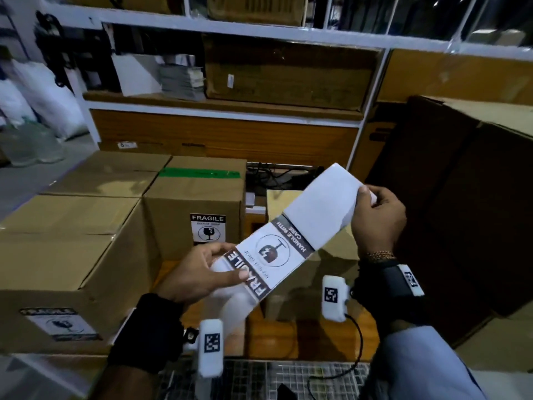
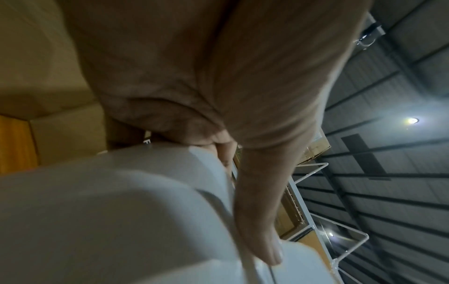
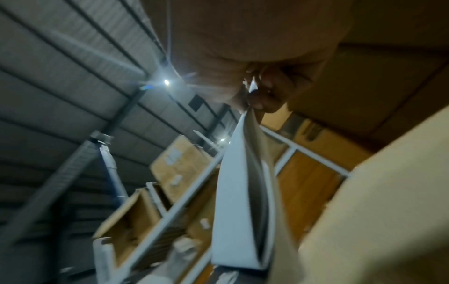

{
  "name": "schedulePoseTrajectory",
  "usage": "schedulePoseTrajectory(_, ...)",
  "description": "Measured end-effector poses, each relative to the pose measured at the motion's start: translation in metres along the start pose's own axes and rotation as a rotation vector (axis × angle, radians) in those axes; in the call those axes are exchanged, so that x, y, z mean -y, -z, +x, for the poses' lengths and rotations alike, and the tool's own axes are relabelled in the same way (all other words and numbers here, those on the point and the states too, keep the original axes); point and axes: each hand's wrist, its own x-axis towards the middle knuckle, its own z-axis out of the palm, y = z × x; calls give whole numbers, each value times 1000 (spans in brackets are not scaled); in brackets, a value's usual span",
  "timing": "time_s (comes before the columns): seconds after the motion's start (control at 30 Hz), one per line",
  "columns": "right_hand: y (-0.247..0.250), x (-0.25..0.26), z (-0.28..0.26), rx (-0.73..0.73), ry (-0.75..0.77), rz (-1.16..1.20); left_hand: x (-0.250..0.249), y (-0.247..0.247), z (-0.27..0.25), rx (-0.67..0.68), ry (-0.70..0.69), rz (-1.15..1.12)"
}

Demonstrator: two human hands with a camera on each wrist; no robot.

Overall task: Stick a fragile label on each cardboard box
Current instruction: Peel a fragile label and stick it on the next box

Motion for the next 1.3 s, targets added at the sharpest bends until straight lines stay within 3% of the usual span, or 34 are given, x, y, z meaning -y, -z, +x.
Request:
schedulePoseTrajectory(0.2,8,-46,25,30,-175,-135,-14,-14,25,-9,-21,10)
schedulePoseTrajectory(0.37,15,-63,35,185,-216,-305,-15,-24,41,-77,-14,25)
schedulePoseTrajectory(0.43,18,-58,24,189,-92,-458,-13,-24,43,-79,-4,-8)
schedulePoseTrajectory(0.5,24,-43,2,152,204,-535,-11,-24,44,-81,4,-47)
schedulePoseTrajectory(0.53,26,-36,-9,203,353,-492,-10,-24,45,-84,9,-63)
schedulePoseTrajectory(0.57,30,-26,-21,332,454,-398,-9,-23,46,-85,9,-79)
schedulePoseTrajectory(0.67,31,-10,-48,835,518,-218,-8,-24,48,-86,11,-110)
schedulePoseTrajectory(0.73,24,-11,-58,912,598,-265,-8,-24,50,-87,5,-119)
schedulePoseTrajectory(0.9,12,-10,-61,855,665,-230,-9,-24,54,-95,6,-147)
schedulePoseTrajectory(1.1,7,-13,-57,687,607,-212,-5,-23,57,-121,6,-107)
schedulePoseTrajectory(1.3,7,-16,-39,544,260,15,4,-19,62,-159,23,-73)
